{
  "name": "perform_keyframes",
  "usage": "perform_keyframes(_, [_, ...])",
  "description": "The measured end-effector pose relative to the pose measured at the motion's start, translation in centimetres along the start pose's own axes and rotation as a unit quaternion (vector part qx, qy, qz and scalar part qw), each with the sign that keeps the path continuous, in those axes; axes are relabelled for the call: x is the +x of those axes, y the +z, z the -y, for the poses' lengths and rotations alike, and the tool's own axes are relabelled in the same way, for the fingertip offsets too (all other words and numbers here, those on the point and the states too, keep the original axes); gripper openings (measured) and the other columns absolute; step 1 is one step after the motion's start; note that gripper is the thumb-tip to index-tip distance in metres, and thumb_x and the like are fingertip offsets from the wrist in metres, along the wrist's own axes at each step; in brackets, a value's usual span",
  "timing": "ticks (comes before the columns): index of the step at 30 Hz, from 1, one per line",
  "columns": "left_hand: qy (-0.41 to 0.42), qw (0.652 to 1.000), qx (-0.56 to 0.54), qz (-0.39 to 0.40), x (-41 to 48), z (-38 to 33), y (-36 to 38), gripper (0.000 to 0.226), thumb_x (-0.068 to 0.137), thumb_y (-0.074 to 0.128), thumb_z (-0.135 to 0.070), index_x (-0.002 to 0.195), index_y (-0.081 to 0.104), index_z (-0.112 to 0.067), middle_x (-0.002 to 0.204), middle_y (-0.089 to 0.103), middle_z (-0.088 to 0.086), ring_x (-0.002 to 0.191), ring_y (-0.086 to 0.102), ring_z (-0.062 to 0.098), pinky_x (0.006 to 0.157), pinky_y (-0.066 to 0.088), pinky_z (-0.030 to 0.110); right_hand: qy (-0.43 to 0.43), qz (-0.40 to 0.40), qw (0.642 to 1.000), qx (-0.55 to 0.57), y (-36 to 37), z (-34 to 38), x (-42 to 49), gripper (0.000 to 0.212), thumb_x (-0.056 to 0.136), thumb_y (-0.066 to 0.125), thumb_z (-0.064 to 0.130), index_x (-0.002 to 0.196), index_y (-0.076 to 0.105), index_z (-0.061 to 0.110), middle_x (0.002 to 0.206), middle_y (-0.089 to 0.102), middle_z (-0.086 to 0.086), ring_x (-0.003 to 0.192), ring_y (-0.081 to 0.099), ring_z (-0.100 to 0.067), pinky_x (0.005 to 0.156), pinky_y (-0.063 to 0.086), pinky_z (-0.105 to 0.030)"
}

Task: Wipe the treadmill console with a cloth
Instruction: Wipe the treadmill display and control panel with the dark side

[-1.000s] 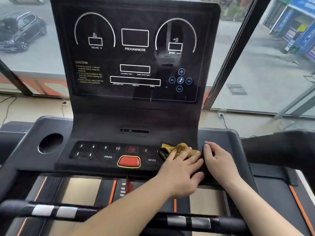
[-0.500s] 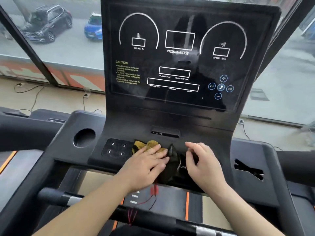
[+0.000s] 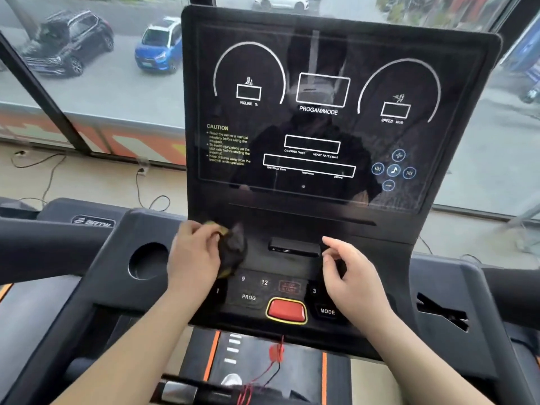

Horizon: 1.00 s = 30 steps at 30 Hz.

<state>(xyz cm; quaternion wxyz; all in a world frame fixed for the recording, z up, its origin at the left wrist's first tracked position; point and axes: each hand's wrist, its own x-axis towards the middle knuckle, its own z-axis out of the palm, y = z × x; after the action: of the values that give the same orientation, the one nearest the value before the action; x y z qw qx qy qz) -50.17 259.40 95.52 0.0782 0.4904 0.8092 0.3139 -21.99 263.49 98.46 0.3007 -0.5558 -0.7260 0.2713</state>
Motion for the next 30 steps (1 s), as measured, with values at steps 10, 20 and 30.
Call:
perform_keyframes(10, [0.071,0.991,-0.1,-0.05,-2.5,-11.9,8.7,0.016,0.086,0.075,-0.004,0.099,0.077,-0.013,0.105,0.063,-0.001,0.089,0.059,0.024,0.07,0.054,0.038,0.09,-0.029,0.992,0.088,-4.0,-4.4,-1.1,0.03,0.097,0.061,0.016,0.122,0.067,0.032,0.096,0.073,0.013,0.059,0.057,-0.007,0.069,0.047,-0.024])
perform_keyframes(20, [0.118,0.938,-0.125,0.301,-9.4,-23.9,12.9,0.046,0.09,0.068,-0.023,0.136,0.065,-0.018,0.13,0.065,0.001,0.119,0.06,0.019,0.105,0.047,0.028,0.172,-0.082,0.979,0.074,-11.8,-10.5,-4.6,0.027,0.093,0.068,0.018,0.116,0.07,0.031,0.104,0.072,0.011,0.088,0.067,-0.001,0.083,0.054,-0.021])
perform_keyframes(30, [0.08,0.927,-0.261,0.255,-8.6,-24.7,6.6,0.019,0.091,0.076,-0.023,0.107,0.076,-0.033,0.105,0.069,-0.015,0.092,0.065,0.0,0.086,0.059,0.023,0.104,0.001,0.99,0.091,-13.4,-9.2,-3.9,0.015,0.096,0.067,0.026,0.083,0.065,0.034,0.077,0.07,0.021,0.071,0.064,0.002,0.063,0.044,-0.011])
